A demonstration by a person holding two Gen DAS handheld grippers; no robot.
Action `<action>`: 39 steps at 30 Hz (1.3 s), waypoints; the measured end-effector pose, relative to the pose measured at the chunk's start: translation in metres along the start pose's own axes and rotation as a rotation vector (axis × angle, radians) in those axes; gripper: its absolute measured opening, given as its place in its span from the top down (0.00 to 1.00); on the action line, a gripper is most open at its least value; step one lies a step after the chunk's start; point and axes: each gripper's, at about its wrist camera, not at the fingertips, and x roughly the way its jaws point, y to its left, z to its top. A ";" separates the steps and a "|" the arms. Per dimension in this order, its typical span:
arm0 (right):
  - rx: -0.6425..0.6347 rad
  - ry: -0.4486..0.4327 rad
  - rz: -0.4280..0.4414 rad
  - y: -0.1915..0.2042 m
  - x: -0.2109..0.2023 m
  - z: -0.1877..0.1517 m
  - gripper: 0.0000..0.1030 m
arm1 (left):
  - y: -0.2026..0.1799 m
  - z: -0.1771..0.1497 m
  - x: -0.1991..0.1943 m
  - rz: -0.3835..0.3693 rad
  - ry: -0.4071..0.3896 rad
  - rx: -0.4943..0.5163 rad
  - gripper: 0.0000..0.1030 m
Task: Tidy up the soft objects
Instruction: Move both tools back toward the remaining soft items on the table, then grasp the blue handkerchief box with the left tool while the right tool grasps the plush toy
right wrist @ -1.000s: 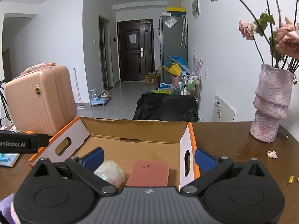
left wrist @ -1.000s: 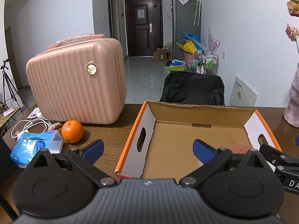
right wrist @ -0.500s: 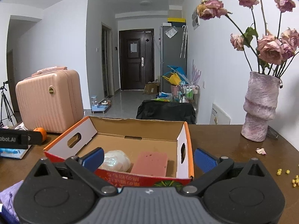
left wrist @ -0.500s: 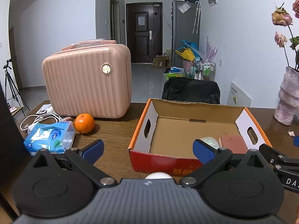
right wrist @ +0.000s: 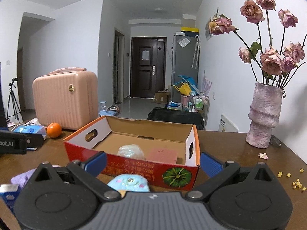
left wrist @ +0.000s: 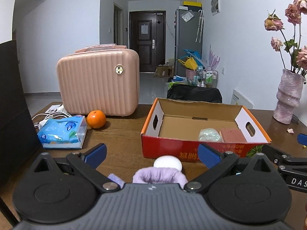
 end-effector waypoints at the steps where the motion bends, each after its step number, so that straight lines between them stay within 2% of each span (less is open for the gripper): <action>1: -0.002 -0.001 0.003 0.001 -0.003 -0.002 0.00 | 0.000 -0.003 -0.004 -0.002 -0.003 0.000 0.00; 6: -0.015 -0.001 0.019 0.006 -0.018 -0.014 0.00 | 0.002 -0.017 -0.019 -0.011 -0.019 0.004 0.00; 21: -0.002 0.025 0.044 0.009 -0.052 -0.049 0.00 | 0.017 -0.061 -0.044 -0.017 -0.002 -0.021 0.00; 31: 0.020 0.041 0.043 0.008 -0.054 -0.060 0.00 | 0.031 -0.087 -0.041 0.000 0.032 -0.030 0.00; 39: 0.033 0.043 0.022 0.007 -0.049 -0.064 0.00 | 0.031 -0.090 -0.019 0.033 0.037 -0.005 0.00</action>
